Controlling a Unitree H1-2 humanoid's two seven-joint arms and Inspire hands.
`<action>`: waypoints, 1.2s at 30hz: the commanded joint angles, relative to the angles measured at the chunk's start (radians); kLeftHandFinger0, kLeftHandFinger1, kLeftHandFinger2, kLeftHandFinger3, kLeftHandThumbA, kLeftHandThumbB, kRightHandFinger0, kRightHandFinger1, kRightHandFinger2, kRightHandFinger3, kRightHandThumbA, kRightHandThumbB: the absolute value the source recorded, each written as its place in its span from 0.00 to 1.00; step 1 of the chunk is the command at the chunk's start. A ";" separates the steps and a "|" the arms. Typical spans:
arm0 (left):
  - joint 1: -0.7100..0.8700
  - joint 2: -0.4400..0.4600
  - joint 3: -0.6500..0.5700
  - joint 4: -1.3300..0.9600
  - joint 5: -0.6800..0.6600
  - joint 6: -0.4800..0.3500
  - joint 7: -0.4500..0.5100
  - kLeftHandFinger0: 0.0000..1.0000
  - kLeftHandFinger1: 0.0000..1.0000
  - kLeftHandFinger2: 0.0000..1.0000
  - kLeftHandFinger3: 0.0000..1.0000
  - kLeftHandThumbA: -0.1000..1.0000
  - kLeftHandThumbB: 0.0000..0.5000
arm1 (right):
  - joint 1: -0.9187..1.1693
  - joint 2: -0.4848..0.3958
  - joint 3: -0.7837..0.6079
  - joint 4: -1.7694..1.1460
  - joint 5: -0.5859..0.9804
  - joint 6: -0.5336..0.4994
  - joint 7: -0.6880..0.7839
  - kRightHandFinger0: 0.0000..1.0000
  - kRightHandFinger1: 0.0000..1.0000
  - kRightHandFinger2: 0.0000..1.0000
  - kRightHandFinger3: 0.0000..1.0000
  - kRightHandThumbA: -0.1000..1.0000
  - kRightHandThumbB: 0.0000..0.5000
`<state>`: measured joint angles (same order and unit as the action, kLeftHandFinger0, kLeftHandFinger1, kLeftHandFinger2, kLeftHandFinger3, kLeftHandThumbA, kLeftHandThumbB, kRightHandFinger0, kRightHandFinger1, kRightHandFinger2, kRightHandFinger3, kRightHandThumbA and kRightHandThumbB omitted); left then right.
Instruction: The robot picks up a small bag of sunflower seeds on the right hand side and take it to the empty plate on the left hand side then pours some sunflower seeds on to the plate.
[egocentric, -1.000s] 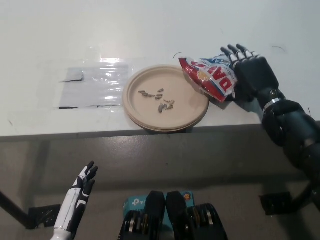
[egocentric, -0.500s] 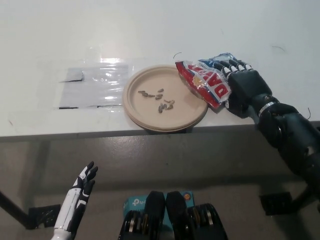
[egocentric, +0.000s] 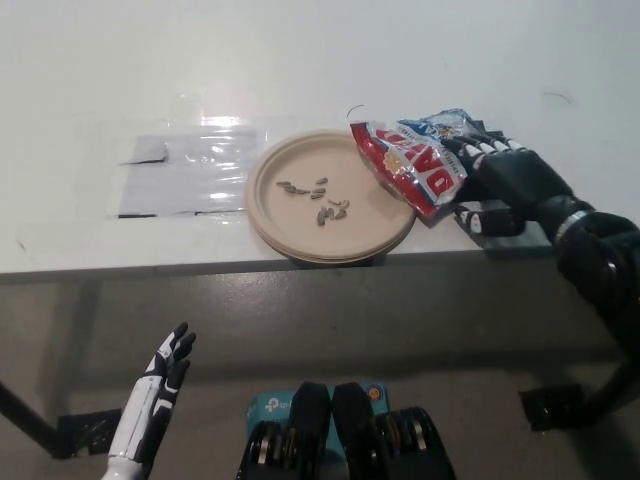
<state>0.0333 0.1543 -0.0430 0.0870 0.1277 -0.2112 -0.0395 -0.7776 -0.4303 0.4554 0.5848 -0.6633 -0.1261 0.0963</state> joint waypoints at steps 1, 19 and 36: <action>-0.032 0.027 0.022 -0.036 -0.003 -0.010 0.001 1.00 1.00 1.00 1.00 1.00 0.59 | -0.033 -0.158 -0.095 -0.359 0.230 0.212 0.404 1.00 1.00 1.00 1.00 0.62 1.00; -0.103 0.031 0.030 -0.008 -0.018 -0.008 -0.006 1.00 1.00 1.00 1.00 1.00 0.56 | 0.406 0.030 -0.387 -1.076 0.402 0.166 0.097 1.00 1.00 1.00 1.00 1.00 0.78; -0.099 0.032 0.013 0.008 -0.025 -0.033 -0.026 1.00 1.00 1.00 1.00 1.00 0.40 | 0.732 0.364 -0.391 -0.598 0.300 -0.344 -0.180 1.00 1.00 1.00 1.00 1.00 0.54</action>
<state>-0.0551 0.1594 -0.0319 0.1173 0.1236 -0.2105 -0.0401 -0.0634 -0.0900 0.1010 -0.1772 -0.3735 -0.1796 0.1350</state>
